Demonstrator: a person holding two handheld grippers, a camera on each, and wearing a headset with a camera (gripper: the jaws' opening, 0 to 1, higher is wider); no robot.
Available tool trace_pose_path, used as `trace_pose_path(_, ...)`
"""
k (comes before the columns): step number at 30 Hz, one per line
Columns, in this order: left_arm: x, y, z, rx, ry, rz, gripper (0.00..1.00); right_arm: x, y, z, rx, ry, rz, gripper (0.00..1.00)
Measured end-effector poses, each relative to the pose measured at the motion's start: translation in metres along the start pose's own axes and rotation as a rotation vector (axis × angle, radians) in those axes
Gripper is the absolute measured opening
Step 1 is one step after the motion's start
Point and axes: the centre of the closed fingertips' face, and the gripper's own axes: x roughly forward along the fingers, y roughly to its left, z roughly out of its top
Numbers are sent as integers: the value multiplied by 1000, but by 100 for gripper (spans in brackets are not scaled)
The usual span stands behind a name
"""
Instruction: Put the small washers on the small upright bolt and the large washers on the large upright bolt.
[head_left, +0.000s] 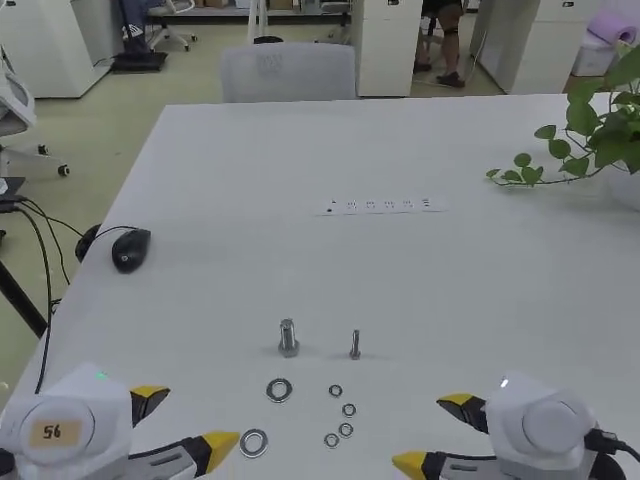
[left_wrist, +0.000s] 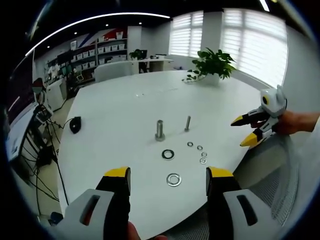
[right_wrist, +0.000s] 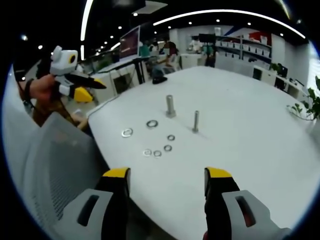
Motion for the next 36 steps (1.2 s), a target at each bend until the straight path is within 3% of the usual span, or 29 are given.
trace_pose_path(17, 1, -2, 0, -7, 0, 3, 60, -1, 0, -2, 4, 3, 1, 61)
trace_pose_path(27, 1, -1, -2, -10, 0, 2, 60, 3, 2, -5, -11, 32, 12, 60)
trace_pose_path(32, 0, 1, -4, -16, -2, 4, 60, 10, -3, -3, -66, 74, 22, 57)
trace_pose_path(34, 0, 1, -5, -22, -4, 3, 60, 14, -8, 3, -129, 79, 28, 50)
trace_pose_path(36, 0, 0, -5, -22, -4, -1, 60, 20, -11, 11, -145, 78, 36, 45)
